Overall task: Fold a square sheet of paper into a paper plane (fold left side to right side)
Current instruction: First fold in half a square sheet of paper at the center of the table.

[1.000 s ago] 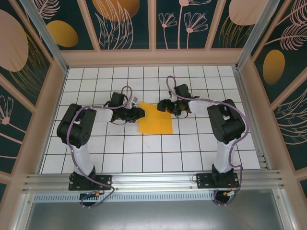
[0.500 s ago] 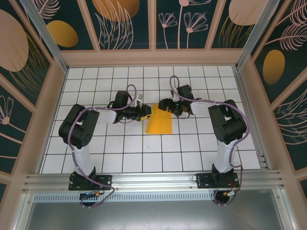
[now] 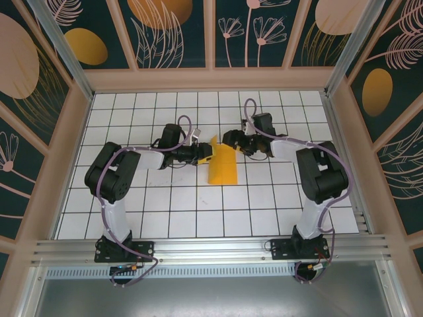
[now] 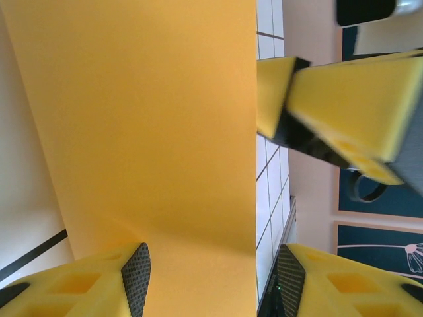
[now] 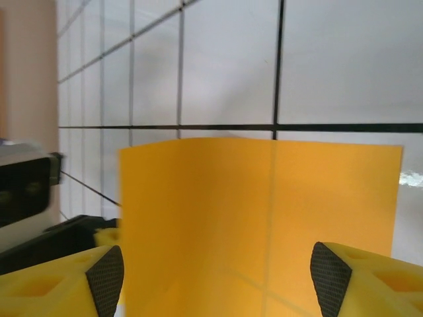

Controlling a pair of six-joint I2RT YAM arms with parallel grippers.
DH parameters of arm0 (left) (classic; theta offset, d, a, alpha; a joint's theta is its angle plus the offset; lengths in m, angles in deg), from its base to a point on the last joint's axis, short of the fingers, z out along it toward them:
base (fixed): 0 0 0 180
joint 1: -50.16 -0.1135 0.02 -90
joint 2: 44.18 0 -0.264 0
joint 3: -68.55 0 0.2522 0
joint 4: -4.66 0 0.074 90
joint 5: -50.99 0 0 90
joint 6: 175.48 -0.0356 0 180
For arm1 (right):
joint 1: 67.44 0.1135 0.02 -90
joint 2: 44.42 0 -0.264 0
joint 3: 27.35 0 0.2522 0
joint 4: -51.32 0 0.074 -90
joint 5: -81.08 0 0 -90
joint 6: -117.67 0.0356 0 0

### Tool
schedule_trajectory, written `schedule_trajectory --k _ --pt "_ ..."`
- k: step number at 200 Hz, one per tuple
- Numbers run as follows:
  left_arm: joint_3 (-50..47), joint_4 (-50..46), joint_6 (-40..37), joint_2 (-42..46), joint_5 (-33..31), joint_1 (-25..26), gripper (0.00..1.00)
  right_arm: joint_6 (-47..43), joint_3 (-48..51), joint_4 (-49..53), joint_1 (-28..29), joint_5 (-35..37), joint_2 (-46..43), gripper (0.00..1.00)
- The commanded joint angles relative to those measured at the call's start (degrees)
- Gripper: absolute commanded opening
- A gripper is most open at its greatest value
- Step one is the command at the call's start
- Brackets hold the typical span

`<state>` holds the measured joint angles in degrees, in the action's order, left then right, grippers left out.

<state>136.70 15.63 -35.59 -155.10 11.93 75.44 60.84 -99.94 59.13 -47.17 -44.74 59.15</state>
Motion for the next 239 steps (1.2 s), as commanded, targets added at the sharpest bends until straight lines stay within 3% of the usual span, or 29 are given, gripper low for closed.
schedule_trajectory --k 1,52,122,169,188,211,239 --pt "2.71 2.17 0.78 -1.14 0.27 0.63 0.56 2.9 1.86 -5.07 0.32 -5.42 -2.96 0.74" --pt "2.95 2.25 0.96 -1.67 0.29 0.96 0.57 7.85 1.1 -9.25 2.92 -7.17 0.39 0.58" --pt "3.05 2.44 1.04 -1.85 0.32 1.35 0.57 8.02 -1.72 -8.0 4.25 -7.8 4.86 0.48" --pt "2.93 1.46 0.35 -1.06 -0.49 1.44 0.57 5.08 -2.18 -3.86 4.02 -6.16 4.33 0.16" --pt "2.87 -1.26 -1.19 0.6 -3.07 1.49 0.58 4.17 -1.08 -2.61 3.22 -4.12 2.84 0.07" --pt "3.7 -8.32 -4.31 3.05 -8.32 1.44 0.62 3.05 0.08 -1.68 1.74 -3.82 1.94 0.06" --pt "5.64 -19.75 -8.78 4.79 -19.77 1.44 0.63 0.64 0.5 0.85 0.54 -2.35 1.56 0.07"
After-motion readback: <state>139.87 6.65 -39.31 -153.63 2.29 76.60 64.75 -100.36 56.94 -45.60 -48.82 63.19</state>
